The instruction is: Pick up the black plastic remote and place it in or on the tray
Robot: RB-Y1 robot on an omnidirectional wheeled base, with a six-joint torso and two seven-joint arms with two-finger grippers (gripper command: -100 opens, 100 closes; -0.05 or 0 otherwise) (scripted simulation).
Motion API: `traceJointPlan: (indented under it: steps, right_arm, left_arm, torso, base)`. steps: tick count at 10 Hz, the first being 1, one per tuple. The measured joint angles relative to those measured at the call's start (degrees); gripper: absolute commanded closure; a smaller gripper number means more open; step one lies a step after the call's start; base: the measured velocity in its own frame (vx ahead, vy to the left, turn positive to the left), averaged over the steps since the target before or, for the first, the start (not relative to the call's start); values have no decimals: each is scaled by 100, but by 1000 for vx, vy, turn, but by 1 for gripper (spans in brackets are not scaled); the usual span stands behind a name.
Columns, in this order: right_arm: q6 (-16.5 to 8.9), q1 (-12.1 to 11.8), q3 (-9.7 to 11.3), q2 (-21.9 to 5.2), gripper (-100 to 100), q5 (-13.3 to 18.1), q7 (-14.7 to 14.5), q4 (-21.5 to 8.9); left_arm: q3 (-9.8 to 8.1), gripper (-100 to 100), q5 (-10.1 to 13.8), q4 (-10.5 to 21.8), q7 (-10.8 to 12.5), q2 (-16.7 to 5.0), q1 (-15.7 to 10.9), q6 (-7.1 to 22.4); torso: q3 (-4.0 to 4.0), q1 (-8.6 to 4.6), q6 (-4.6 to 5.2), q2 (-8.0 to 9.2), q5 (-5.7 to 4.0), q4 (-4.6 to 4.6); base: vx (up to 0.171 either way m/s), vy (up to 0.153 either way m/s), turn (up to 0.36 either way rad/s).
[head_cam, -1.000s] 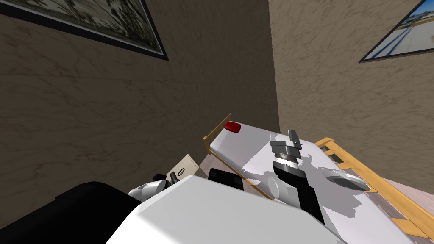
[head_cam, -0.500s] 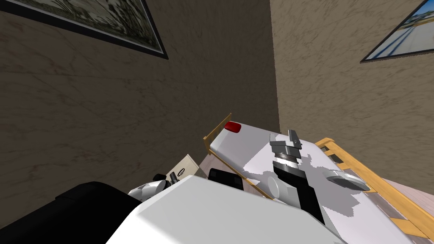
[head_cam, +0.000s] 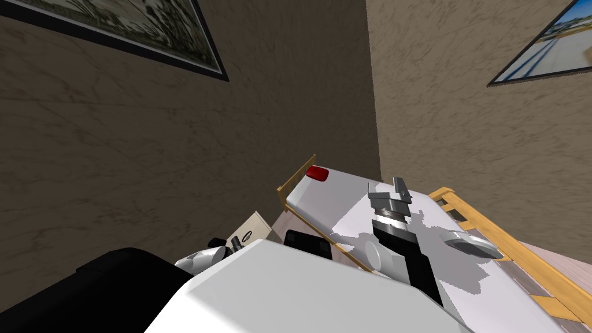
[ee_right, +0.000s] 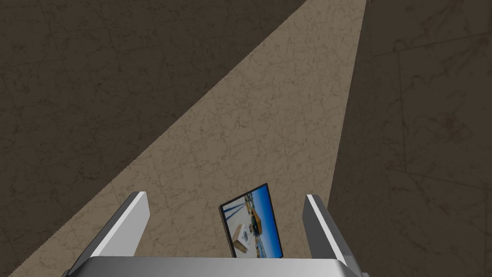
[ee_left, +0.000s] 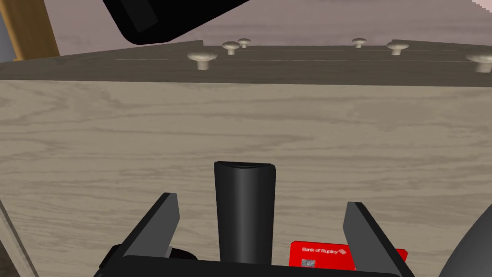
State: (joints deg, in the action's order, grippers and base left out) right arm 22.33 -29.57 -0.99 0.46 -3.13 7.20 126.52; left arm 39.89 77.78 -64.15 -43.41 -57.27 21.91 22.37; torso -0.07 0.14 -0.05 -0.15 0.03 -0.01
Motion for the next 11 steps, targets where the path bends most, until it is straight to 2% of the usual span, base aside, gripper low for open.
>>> traceJointPlan:
  steps: [2,3,4,7,9,10,11]
  right_arm:
    - [0,-1,-1,-1,0,0,0,0]
    - [0,0,0,0,0,0,0,0]
    - [0,0,0,0,0,0,0,0]
    - [0,0,0,0,0,0,0,0]
    - [0,0,0,0,0,0,0,0]
    - [0,0,0,0,0,0,0,0]
    - [0,0,0,0,0,0,0,0]
  left_arm:
    - [-22,-100,111,4,20,-2,39,-1]
    - [-24,0,118,7,18,-2,40,-1]
    - [-24,-100,117,7,18,-3,39,-1]
    - [-77,-100,-138,259,66,328,-31,-28]
    - [-110,-100,-395,348,219,515,-55,-46]
    - [-111,100,-405,363,223,530,-61,-46]
    - [-111,100,-404,361,222,529,-60,-46]
  torso:
    - [-4,20,-4,-6,5,-2]
    - [0,4,-3,1,3,-1]
    - [3,-10,-3,7,-1,1]
    - [7,-12,-3,13,-1,2]
    - [7,-13,-3,13,-1,2]
    - [6,-14,-4,11,-2,2]
    - [5,-15,-3,9,-2,1]
  base:
    - [25,67,5]
    - [0,0,0]
    - [-11,7,-36]
    - [-12,8,-41]
    - [-5,4,-17]
    - [0,0,0]
    - [0,0,0]
